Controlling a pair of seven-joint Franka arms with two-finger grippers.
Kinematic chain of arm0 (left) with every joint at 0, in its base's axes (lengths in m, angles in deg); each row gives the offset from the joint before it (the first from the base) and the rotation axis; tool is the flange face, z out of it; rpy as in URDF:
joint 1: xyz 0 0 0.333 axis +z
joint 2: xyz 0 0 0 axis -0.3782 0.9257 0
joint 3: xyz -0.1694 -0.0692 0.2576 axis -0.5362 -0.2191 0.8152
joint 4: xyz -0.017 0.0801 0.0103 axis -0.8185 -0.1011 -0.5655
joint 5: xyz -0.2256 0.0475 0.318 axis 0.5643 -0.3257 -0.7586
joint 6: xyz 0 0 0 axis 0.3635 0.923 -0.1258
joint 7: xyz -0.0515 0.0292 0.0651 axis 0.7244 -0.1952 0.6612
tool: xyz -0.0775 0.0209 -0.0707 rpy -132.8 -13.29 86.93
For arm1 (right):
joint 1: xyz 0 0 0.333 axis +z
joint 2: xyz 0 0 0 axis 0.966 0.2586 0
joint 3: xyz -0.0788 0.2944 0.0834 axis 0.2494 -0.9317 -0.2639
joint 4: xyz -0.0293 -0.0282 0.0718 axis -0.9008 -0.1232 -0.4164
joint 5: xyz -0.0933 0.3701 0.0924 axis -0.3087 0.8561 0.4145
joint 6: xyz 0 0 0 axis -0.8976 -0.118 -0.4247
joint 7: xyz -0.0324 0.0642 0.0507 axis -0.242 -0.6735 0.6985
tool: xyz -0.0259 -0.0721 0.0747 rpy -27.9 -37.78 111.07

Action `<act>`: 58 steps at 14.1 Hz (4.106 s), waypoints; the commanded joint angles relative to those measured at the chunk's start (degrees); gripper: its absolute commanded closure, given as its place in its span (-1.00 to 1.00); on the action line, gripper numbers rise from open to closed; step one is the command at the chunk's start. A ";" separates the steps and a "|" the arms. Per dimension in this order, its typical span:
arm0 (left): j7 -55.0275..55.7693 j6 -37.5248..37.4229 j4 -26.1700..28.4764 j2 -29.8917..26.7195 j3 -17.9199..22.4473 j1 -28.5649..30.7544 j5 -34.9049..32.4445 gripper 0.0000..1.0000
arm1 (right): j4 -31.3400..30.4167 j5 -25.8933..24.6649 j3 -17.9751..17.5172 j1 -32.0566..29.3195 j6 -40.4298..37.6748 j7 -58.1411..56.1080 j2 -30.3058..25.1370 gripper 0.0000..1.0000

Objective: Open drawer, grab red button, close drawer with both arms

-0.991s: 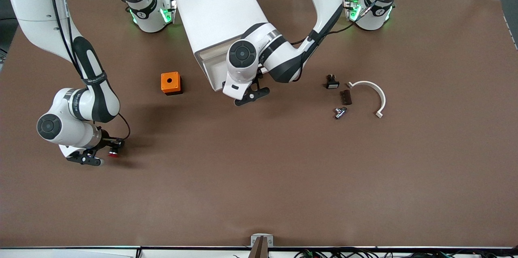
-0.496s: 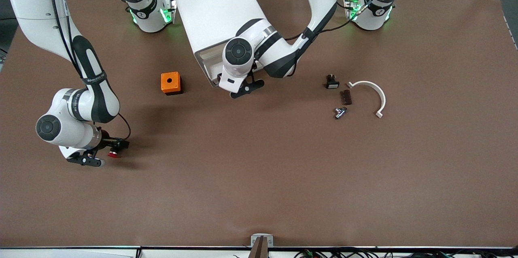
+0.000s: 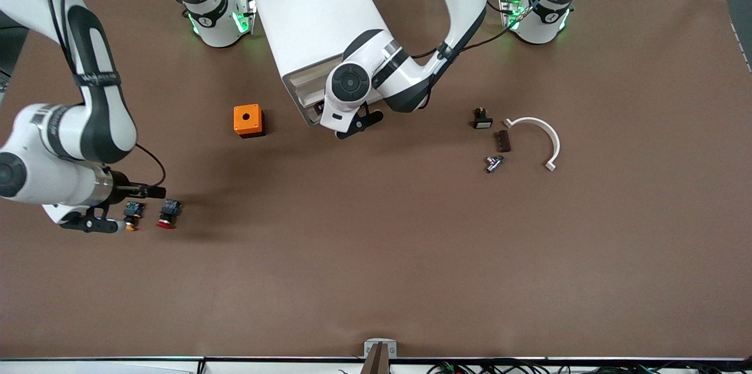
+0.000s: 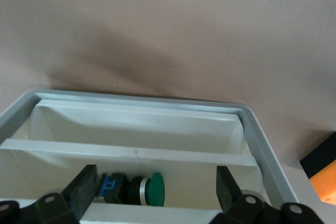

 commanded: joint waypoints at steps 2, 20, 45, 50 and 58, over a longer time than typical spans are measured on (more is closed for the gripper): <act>0.73 -0.09 0.34 -0.29 0.00 -0.19 3.75 -0.99 | 4.16 -0.38 -0.14 -1.24 -10.68 -3.77 -4.48 -1.00; -31.32 -20.92 5.85 -28.21 1.67 23.87 -18.74 -0.95 | 22.90 -0.47 0.13 -2.90 -26.62 -4.04 -4.66 -1.00; -66.97 -14.59 9.56 -39.58 -0.53 49.74 -24.45 -0.99 | 5.33 -0.91 6.10 4.39 -30.75 -4.83 -29.53 -1.00; -67.04 -17.84 9.48 -40.19 -0.71 50.08 -23.84 -0.99 | 5.06 -1.78 1.18 2.45 -30.31 -4.39 -29.62 -1.00; -67.04 -18.28 9.30 -40.37 -0.18 51.40 -23.58 -0.99 | 5.24 -1.88 1.53 3.33 -25.93 -4.30 -30.41 -1.00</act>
